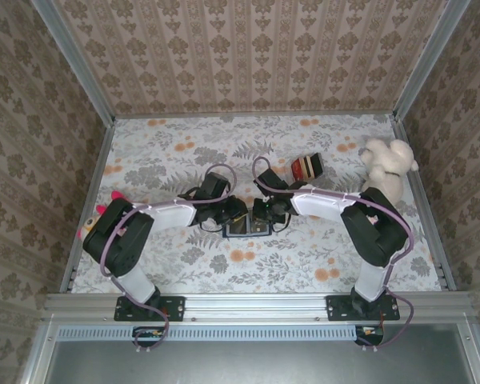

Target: Take the credit cards out of the card holder

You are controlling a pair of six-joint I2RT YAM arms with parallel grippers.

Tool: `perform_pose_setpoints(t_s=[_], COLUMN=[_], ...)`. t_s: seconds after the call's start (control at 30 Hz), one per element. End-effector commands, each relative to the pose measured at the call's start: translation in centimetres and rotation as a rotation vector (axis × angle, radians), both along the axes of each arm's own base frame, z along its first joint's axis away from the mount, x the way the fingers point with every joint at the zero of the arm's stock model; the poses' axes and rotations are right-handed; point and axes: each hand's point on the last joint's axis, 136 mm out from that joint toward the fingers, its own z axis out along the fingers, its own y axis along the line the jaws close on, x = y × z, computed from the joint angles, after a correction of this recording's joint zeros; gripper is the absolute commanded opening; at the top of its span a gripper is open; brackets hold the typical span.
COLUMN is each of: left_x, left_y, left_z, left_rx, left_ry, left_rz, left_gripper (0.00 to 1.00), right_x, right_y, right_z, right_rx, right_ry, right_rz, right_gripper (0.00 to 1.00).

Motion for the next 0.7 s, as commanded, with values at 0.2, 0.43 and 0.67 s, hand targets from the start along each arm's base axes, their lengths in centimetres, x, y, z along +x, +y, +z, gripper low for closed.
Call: perform_pose_setpoints(t_s=[0.2, 0.43, 0.67], left_x=[0.5, -1.0, -1.4], left_y=[-0.5, 1.6, 3.2], left_z=[-1.3, -3.4, -3.1], left_rx=[-0.008, 0.075, 0.09], left_ry=[0.032, 0.079, 0.067], left_rz=[-0.008, 0.01, 0.021], left_gripper=[0.25, 0.25, 0.25], right_x=[0.1, 0.6, 0.6], right_y=[-1.1, -4.3, -5.7], right_z=[-0.8, 0.7, 3.8], right_rx=[-0.05, -0.151, -0.21], right_ry=[0.008, -0.053, -0.153], right_rz=[-0.019, -0.056, -0.008], right_gripper=[0.15, 0.16, 0.27])
